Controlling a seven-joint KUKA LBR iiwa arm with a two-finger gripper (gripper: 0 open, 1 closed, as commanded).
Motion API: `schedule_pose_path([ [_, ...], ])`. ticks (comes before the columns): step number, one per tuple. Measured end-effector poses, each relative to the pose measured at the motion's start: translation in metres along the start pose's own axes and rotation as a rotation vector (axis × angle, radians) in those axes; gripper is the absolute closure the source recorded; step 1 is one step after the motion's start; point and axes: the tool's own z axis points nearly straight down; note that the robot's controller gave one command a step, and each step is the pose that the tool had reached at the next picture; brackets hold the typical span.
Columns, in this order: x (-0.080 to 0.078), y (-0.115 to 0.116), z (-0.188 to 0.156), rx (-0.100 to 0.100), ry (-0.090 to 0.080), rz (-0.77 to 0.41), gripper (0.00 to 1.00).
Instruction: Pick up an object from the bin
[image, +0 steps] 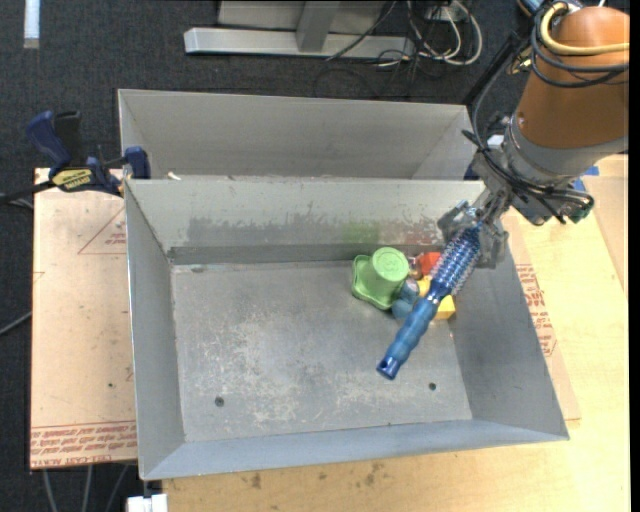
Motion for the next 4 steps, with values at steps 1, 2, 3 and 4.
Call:
schedule_pose_path([
  [1,0.0,0.0,0.0,0.0,0.0,0.0,1.0],
  [2,0.0,0.0,0.0,0.0,0.0,0.0,1.0],
  [3,0.0,-0.0001,0.0,0.0,0.0,0.0,1.0],
  [4,0.0001,-0.0001,0.0,0.0,0.0,0.0,1.0],
])
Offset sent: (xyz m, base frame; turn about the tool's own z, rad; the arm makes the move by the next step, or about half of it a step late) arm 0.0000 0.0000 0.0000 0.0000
